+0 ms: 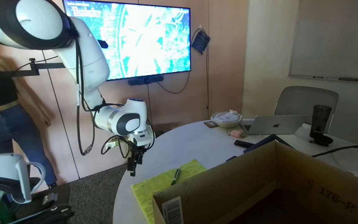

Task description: Put the marker on the cloth, then fold the cloth and put it in the box

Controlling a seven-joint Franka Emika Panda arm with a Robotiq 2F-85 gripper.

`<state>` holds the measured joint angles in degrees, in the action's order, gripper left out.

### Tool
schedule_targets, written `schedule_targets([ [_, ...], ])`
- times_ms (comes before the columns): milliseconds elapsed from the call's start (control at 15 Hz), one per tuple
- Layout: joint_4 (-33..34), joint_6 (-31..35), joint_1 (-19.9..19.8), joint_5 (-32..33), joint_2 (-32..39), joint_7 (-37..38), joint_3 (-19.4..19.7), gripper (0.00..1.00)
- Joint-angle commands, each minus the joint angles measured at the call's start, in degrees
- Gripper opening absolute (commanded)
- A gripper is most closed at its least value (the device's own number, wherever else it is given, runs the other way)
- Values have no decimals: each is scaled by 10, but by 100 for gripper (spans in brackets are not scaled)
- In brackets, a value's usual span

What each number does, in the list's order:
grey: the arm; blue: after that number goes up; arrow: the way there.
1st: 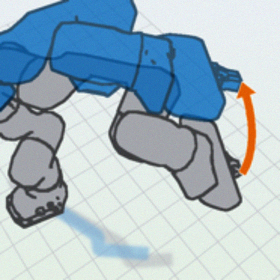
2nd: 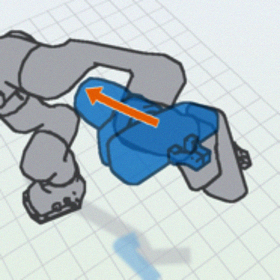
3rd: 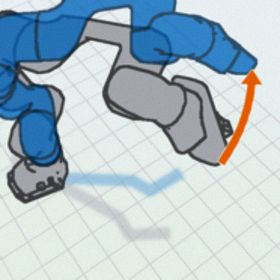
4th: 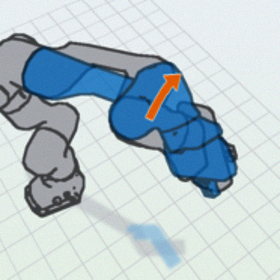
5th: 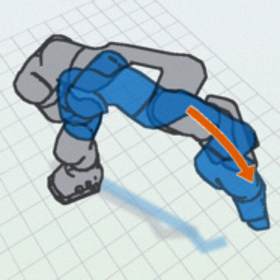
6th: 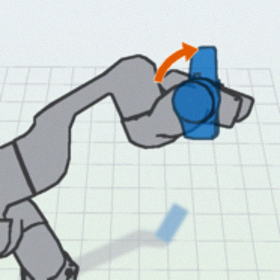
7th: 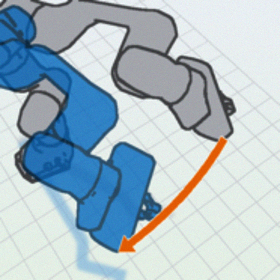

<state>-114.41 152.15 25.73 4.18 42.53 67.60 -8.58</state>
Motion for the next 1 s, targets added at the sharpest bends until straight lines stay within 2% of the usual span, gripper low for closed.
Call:
schedule_targets([
  [0,6,15,-1,0,11,-95,-1,100],
  [400,-6,57,-6,-14,32,-211,4,100],
  [933,-8,95,-27,-60,68,-318,-3,100],
])
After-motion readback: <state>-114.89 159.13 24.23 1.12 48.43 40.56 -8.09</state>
